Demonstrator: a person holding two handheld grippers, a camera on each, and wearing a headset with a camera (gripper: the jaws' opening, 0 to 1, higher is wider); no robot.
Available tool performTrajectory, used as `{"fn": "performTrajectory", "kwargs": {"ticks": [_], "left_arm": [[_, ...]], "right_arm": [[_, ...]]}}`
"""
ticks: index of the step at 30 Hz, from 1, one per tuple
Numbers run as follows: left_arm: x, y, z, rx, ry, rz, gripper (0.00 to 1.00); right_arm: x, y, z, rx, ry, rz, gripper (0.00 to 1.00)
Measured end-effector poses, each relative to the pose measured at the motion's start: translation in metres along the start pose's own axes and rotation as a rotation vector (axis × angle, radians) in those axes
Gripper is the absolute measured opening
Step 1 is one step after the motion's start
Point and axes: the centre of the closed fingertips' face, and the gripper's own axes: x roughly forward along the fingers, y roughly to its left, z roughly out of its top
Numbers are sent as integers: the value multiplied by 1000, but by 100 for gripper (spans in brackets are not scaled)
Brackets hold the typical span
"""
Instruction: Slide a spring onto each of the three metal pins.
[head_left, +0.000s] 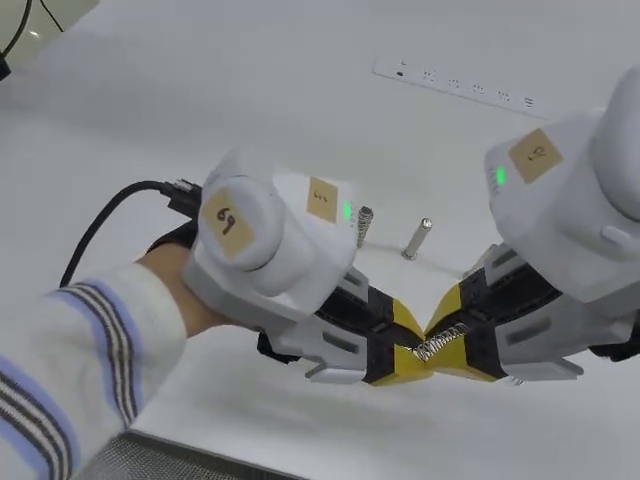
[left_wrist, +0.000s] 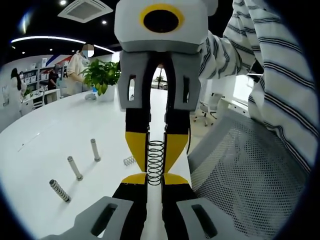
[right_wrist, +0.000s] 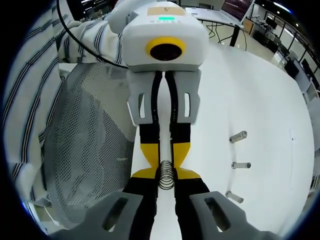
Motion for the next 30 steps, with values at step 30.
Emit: {"fn": "performTrajectory", "kwargs": {"ticks": [30], "left_arm": [[-7, 3, 9, 8, -31, 32, 3]], "right_arm": [[-10, -4, 11, 24, -70, -26, 8]]}}
